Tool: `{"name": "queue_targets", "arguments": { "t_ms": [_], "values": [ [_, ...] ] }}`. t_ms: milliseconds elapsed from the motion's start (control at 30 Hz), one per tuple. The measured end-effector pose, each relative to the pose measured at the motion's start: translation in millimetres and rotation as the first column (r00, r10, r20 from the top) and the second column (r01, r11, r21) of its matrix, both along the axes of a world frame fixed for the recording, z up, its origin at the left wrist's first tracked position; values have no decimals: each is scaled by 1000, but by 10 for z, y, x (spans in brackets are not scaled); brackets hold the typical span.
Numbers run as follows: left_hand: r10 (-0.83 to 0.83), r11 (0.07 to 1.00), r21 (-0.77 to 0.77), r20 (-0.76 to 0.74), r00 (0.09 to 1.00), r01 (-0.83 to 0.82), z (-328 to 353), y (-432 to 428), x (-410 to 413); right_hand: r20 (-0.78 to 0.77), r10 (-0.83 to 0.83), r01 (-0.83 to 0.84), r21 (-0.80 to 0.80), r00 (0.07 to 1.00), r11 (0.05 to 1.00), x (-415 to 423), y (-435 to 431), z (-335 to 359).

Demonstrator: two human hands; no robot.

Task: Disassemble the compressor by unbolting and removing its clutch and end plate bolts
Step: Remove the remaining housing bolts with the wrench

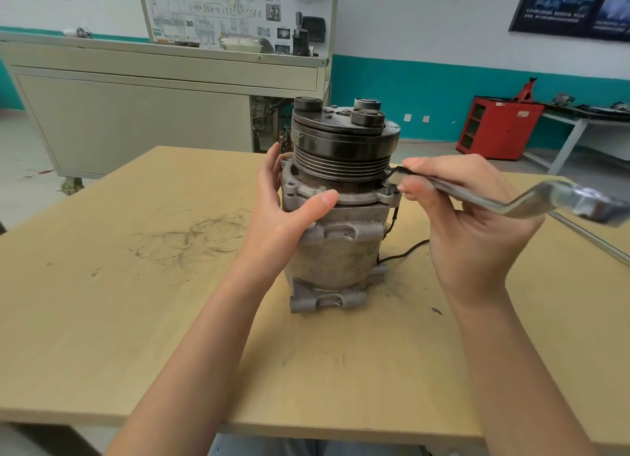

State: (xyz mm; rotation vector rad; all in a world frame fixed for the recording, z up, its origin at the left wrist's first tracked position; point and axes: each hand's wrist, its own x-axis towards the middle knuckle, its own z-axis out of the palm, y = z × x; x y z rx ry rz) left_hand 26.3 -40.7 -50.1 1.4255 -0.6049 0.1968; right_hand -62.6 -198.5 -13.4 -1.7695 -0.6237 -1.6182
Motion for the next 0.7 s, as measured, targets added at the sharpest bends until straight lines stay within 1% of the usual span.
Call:
{"name": "queue_targets", "arguments": {
  "t_ms": [33, 100, 267, 367, 500, 700],
  "values": [
    [2, 1000, 0, -2, 1000, -2, 1, -1, 1, -7, 1, -1, 1, 1000, 1000, -6, 8, -2],
    [5, 1000, -5, -4, 1000, -5, 4, -5, 0, 0, -55, 55, -31, 999, 998, -22, 19, -5],
    [-1, 1000, -17, -5, 1000, 1, 7, -11, -7, 106, -176, 192, -169, 979, 967, -48, 2, -49],
    [-4, 1000, -20, -5, 1000, 4, 2, -12, -12, 121, -191, 207, -138, 974, 969, -14, -22, -92],
    [-6, 1000, -21, 2, 1000, 6, 8, -12, -5, 71, -96, 102, -83, 993, 991, 27, -62, -153],
    [-8, 1000, -19, -5, 1000, 8, 2, -11, -8, -6, 115, -115, 47, 993, 992, 56, 23, -256]
  ]
}}
